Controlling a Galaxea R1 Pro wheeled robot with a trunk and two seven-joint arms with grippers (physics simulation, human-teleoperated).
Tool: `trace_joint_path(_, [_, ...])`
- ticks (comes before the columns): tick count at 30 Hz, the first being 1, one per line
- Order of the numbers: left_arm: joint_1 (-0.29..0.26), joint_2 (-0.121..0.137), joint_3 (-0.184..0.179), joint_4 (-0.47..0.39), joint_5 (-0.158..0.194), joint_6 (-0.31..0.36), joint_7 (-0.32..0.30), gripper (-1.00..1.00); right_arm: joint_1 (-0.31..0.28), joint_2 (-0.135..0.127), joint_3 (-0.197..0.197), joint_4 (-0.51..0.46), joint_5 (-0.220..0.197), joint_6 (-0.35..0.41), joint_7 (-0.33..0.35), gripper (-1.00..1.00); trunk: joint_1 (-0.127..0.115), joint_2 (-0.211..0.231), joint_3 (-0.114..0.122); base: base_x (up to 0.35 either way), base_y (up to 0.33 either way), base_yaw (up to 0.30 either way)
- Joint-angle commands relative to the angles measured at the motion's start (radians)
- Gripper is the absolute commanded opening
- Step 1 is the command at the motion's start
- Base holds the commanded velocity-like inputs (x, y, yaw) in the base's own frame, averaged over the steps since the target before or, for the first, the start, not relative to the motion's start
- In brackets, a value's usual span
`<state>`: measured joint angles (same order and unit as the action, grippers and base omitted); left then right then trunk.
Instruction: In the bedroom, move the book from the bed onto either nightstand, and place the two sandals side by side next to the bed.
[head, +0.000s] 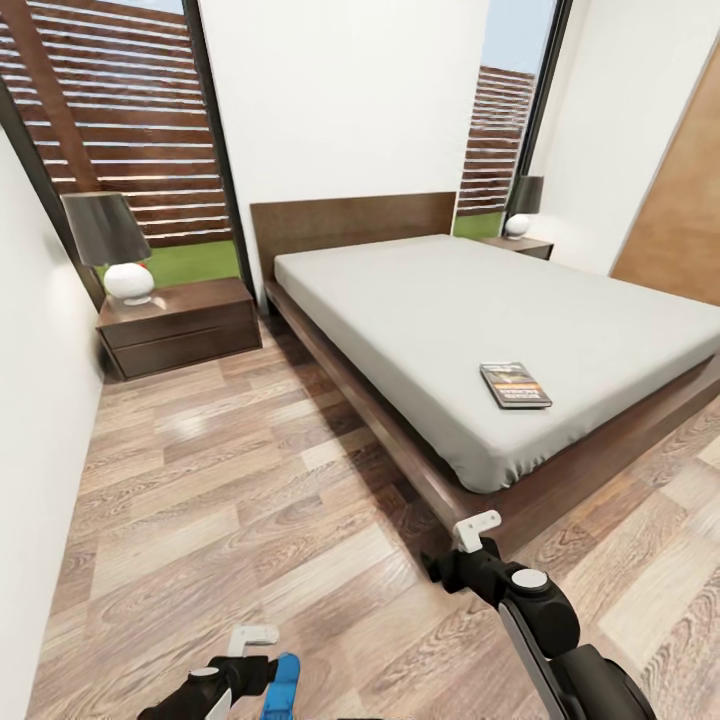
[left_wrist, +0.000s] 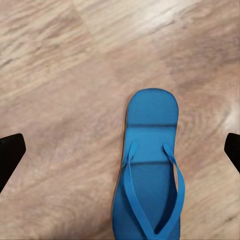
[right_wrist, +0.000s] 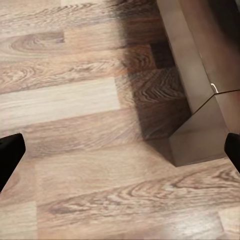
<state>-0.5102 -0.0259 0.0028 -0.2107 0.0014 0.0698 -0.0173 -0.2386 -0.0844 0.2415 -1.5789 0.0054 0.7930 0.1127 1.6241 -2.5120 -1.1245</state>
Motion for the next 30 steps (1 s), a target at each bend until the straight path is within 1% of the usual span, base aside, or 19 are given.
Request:
trace_joint_path(1, [0.0, 0.0, 0.0, -0.003, 0.0, 0.005, -0.002, 1.0, -0.001, -0.001, 0.0, -0.001, 0.001, 0.004, 0.002, 1.0, 0.0, -0.001, -0.005, 0.0, 0.0, 0.0])
trace_joint_path(6, [0.0, 0.0, 0.0, -0.003, 0.0, 0.001, -0.002, 1.0, -0.001, -0.003, 0.001, -0.002, 0.001, 0.004, 0.002, 1.0, 0.002, -0.002, -0.024, 0.0, 0.0, 0.0])
trace_joint_path(10, [0.0, -0.001, 0.0, -0.003, 0.0, -0.002, -0.002, 1.0, -0.001, -0.001, 0.003, -0.002, 0.001, 0.004, 0.002, 1.0, 0.002, -0.002, -0.024, 0.0, 0.0, 0.0])
trace_joint_path(24, [0.0, -0.005, -0.005, -0.004, -0.001, -0.006, -0.001, 1.0, -0.001, -0.004, 0.005, -0.002, 0.001, 0.005, 0.002, 1.0, 0.002, -0.002, -0.024, 0.0, 0.0, 0.0])
trace_joint_path(30, [0.001, -0.006, -0.006, -0.004, -0.001, -0.009, -0.001, 1.0, -0.001, -0.005, 0.005, -0.001, 0.001, 0.004, 0.002, 1.0, 0.005, -0.003, -0.047, 0.0, 0.0, 0.0])
